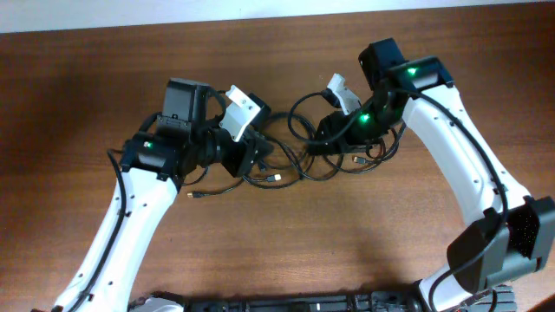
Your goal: Untangle cables
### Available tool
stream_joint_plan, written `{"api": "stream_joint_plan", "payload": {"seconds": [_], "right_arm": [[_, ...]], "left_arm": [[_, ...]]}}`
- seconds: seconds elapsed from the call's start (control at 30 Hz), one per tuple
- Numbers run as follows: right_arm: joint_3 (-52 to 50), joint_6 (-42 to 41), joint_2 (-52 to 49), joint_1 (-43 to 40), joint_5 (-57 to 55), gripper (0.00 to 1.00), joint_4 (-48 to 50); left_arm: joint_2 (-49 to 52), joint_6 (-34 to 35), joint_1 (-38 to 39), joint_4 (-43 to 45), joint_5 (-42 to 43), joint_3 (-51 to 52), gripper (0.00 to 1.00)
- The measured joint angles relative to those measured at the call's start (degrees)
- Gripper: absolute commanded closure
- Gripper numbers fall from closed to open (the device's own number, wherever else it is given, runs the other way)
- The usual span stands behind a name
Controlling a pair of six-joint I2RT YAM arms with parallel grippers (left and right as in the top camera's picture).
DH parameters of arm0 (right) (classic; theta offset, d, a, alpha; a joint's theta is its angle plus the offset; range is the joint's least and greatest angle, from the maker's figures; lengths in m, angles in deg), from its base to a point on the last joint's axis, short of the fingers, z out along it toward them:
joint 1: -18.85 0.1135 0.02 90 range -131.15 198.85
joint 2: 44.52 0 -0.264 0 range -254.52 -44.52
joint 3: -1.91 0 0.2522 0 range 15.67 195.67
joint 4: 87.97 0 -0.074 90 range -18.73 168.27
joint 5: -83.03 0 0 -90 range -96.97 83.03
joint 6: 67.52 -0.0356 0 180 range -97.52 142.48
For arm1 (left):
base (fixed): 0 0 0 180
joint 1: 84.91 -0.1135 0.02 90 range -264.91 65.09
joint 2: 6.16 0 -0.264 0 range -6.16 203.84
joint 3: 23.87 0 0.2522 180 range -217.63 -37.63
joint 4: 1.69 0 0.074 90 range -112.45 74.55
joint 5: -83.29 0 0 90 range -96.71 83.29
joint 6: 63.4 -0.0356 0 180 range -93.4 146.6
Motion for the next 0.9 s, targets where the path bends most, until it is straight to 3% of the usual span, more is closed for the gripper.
{"api": "stream_joint_plan", "payload": {"seconds": [0.1,0.33,0.47,0.57,0.63,0.67,0.8,0.9], "right_arm": [[-0.1,-8.6,-0.2,0.0,-14.3,0.44,-1.0],[-0.3,-10.3,-0.3,0.0,-17.9,0.44,-1.9],[-0.3,-10.3,-0.3,0.0,-18.1,0.44,-1.8],[-0.3,-10.3,-0.3,0.0,-18.0,0.44,-1.8],[-0.3,-10.3,-0.3,0.0,-18.0,0.45,-1.8],[-0.3,-10.3,-0.3,0.0,-18.0,0.44,-1.8],[-0.3,-10.3,-0.3,0.0,-18.9,0.44,-1.7],[-0.3,-10.3,-0.3,0.0,-24.3,0.41,-1.3]], "left_arm": [[7.7,1.5,0.0,5.1,-7.7,0.1,0.48],[28.0,3.5,0.1,34.1,-13.9,0.4,0.42],[36.2,3.5,0.3,42.8,-15.2,0.4,0.53],[38.9,3.5,1.4,43.8,-15.4,0.4,0.56],[40.2,3.5,1.7,44.1,-15.3,0.3,0.91],[40.2,3.5,1.7,43.8,-15.3,0.3,1.0],[40.1,6.3,1.6,43.2,-14.0,0.3,1.0],[31.1,14.5,-0.3,40.7,-1.8,0.4,1.0]]}}
